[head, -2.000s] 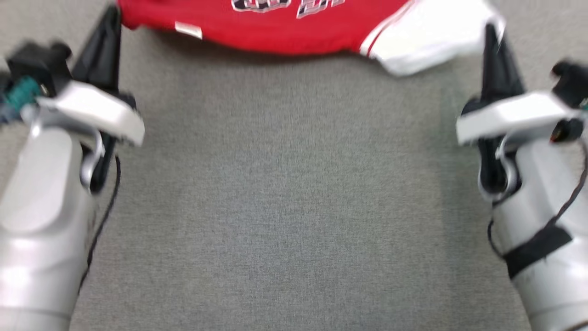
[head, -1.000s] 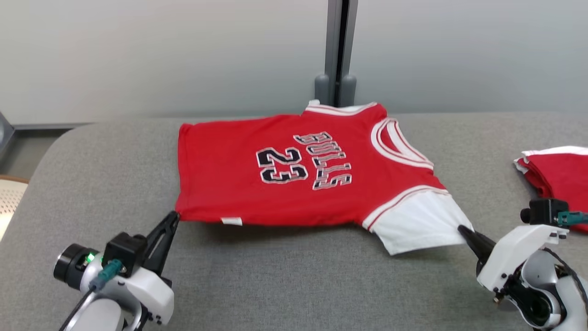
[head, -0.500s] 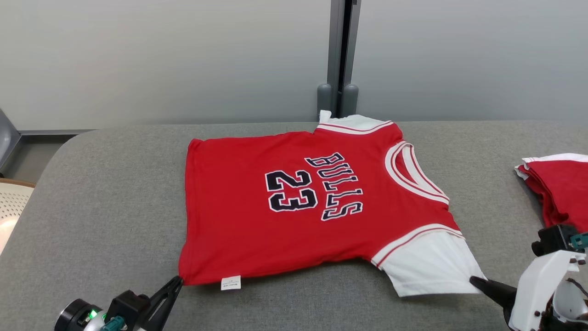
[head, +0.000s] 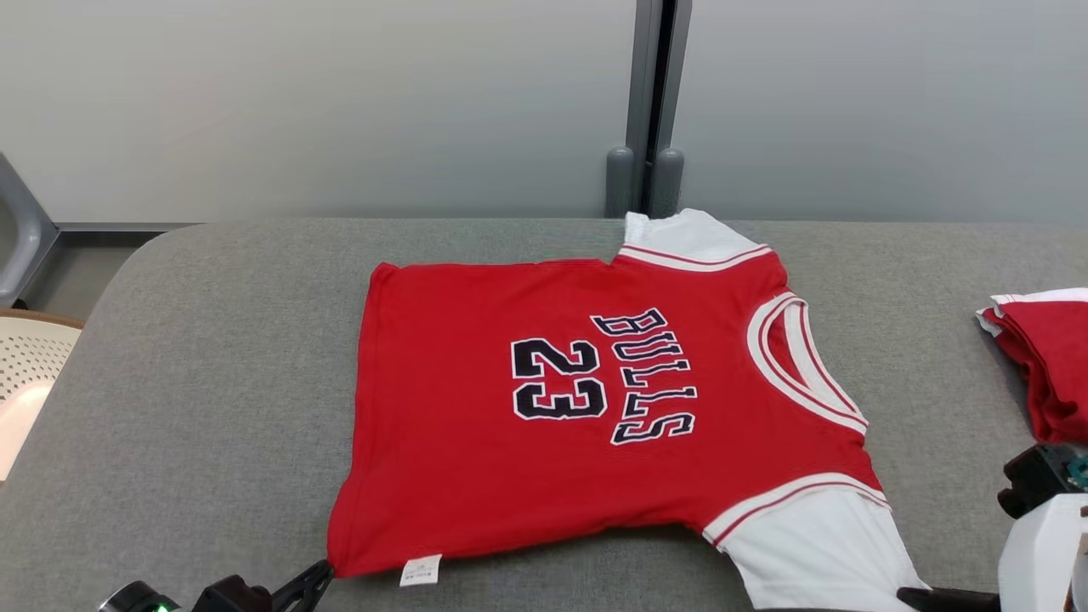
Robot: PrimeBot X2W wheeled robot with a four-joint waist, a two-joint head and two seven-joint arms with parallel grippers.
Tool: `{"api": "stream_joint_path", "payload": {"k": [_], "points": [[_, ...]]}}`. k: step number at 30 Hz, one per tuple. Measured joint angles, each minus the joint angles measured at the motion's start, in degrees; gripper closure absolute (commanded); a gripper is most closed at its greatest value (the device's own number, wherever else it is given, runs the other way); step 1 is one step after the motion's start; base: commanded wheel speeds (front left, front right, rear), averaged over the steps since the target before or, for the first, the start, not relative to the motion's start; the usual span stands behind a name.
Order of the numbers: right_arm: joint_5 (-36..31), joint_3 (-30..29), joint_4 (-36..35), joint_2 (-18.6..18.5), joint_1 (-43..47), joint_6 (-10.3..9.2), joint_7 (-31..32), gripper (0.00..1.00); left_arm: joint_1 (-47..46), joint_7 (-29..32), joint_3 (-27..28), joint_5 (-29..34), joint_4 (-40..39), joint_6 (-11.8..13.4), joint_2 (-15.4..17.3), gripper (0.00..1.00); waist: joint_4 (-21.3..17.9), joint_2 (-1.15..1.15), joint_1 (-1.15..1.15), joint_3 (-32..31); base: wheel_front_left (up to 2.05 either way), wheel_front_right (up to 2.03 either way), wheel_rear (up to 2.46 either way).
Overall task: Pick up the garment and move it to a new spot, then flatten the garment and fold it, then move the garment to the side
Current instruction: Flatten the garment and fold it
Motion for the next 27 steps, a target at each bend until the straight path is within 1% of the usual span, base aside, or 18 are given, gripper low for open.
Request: {"api": "stream_joint_path", "payload": {"k": [4,6,11,16,18,22,27], "points": [[-0.51,-0.81,-2.88,-1.34,2.11,-0.01,4.39,1.0,0.59,0.94,-0.73,-0.18,-2.23,0.0,1.49,1.0,0.22,0.0,0.0,0.01,0.0,0.0,0.0],[-0.52,-1.55,-3.86,-1.35,2.47,-0.01,5.78,1.0,0.58,1.33,-0.75,-0.31,-3.52,0.03,1.81,1.0,0.37,0.0,0.0,0.04,0.0,0.0,0.0],[-0.86,-2.29,-5.9,-1.55,1.39,-0.01,6.41,1.0,0.14,2.4,-0.31,-0.29,-5.71,1.02,2.8,1.0,0.77,0.0,0.0,0.15,0.0,0.0,0.0],[-1.83,-2.15,-5.61,-3.43,-4.43,-0.01,8.02,1.0,-2.4,3.89,0.22,-0.08,-7.65,1.57,3.38,1.0,1.05,0.0,0.0,1.3,0.0,0.0,0.0],[-2.16,-2.13,-4.86,-3.43,-6.38,-0.01,8.03,1.0,-3.31,4.1,0.4,-0.07,-7.72,1.81,3.36,1.0,1.11,0.0,0.0,1.85,0.0,0.0,0.0],[-3.32,-1.83,-2.75,-1.96,-11.73,-0.01,8.08,1.0,-5.54,5.04,0.19,0.03,-8.05,1.89,3.03,1.0,1.2,0.0,0.0,3.47,0.0,0.0,0.0],[-5.02,-0.3,0.51,-1.91,-18.19,-0.01,8.22,1.0,-8.99,5.93,-0.23,0.51,-6.97,1.51,2.67,1.0,1.22,0.0,0.0,5.75,0.0,0.0,0.0]]}}
